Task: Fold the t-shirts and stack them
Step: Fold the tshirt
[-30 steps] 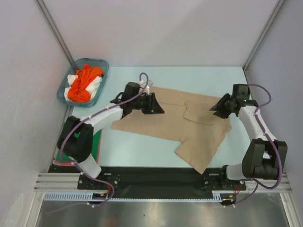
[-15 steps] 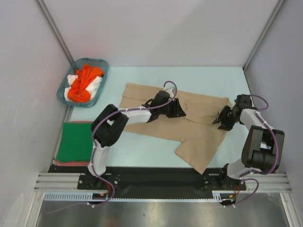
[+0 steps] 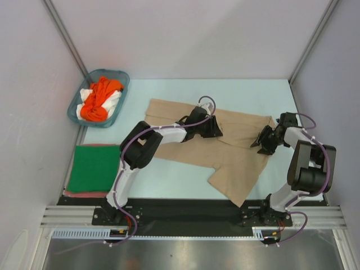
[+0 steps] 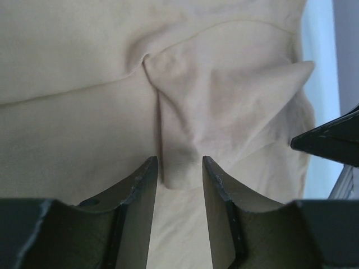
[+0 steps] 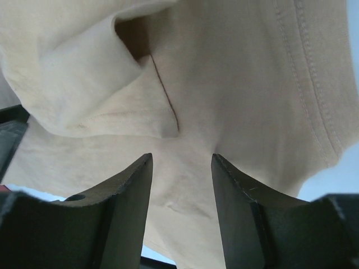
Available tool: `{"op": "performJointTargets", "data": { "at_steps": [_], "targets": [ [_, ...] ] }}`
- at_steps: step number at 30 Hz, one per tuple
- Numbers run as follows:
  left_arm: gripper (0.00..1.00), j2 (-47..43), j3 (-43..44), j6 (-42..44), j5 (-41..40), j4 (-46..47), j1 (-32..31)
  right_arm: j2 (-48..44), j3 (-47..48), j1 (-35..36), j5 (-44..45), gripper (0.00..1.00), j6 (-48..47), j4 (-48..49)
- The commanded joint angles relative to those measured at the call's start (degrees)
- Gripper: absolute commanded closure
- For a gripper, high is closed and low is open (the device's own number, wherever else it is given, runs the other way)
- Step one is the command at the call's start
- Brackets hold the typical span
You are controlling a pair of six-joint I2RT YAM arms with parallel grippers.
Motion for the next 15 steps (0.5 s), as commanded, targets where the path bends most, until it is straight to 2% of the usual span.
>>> {"op": "performJointTargets", "data": {
  "at_steps": [1,7,15],
  "targets": [
    [0.56,1.20,3.12,2.60,-0.26,-2.44,-0.15,2.29,2.00,-0.63,-2.39,0.49,0.69,3.26],
    [0.59,3.31,6.90,3.66,2.46,-4.63,-0.15,4.84,2.53,-0.90,-3.28,0.56,1.83,5.46],
    [0.65,3.31,6.81,2.34,5.62,-5.60,-0.15,7.04,4.20,-0.99,-4.33,0.56,2.36,6.60]
  ]
}}
